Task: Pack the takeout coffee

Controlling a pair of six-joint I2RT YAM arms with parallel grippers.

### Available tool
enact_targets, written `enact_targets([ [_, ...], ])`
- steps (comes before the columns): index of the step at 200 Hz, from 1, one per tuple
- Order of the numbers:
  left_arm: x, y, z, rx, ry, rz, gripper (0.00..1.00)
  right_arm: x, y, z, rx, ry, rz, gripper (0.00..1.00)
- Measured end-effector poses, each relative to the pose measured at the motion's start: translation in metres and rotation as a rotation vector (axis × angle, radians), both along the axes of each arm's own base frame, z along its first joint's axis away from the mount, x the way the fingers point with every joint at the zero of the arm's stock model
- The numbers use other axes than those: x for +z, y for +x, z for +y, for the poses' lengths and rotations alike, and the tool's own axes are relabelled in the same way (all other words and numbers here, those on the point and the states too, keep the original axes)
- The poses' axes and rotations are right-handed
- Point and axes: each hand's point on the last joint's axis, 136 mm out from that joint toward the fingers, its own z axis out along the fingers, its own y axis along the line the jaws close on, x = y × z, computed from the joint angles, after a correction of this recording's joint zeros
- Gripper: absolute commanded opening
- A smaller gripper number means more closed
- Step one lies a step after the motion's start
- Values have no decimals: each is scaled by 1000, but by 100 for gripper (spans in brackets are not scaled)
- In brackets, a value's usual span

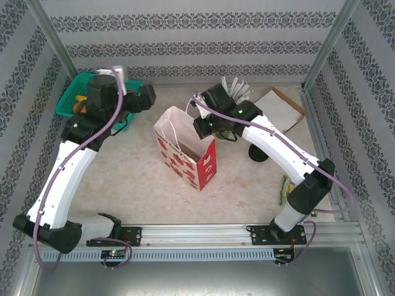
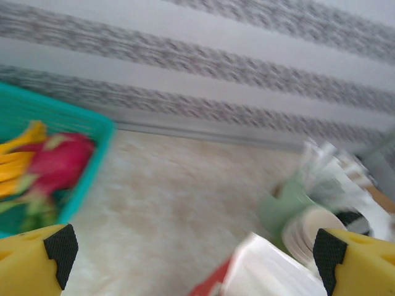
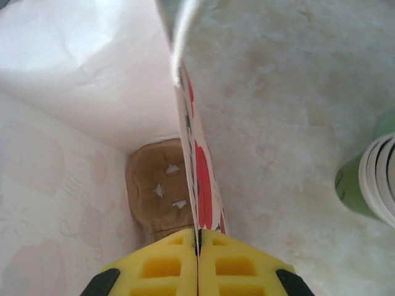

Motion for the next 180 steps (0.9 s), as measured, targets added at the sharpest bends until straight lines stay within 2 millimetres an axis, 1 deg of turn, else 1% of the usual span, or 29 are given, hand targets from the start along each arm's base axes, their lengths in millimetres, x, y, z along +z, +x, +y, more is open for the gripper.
enact_targets([
  [14,-2,-1,23,107,-3,2,100,0,0,2,-92,25,-7,0],
  [26,-8,-1,32,159,-2,16,100,1,1,3,-150,42,-17,0],
  [57,-25,2,36,199,-5,57,100,-3,9,-1,-271,66,-36,0],
  [81,-32,6,35,206,-14,76,100,-9,12,-5,-325,66,-38,0],
  [94,-35,9,34,207,-20,85,100,-11,12,-6,-338,65,-38,5],
  [119,-41,12,30,196,-25,103,100,-7,11,-6,-342,76,-40,25],
  [130,-43,14,29,191,-26,109,100,-5,10,-7,-332,75,-47,37],
  [136,-44,15,28,189,-25,113,99,-3,9,-7,-321,73,-55,46],
  [143,-46,16,27,188,-25,118,100,1,8,-8,-308,74,-64,56],
  [150,-47,17,27,187,-24,121,100,6,6,-8,-288,75,-73,63],
  [166,-51,19,27,188,-20,130,100,20,-1,-13,-241,77,-104,74],
  [172,-53,19,27,191,-18,133,100,27,-3,-18,-233,78,-121,88],
  [174,-53,19,27,191,-17,134,100,29,-3,-19,-227,75,-128,95],
  [175,-53,19,27,192,-17,135,100,31,-4,-20,-222,74,-133,96],
  [180,-56,18,28,194,-15,139,100,37,-4,-25,-223,79,-149,98],
])
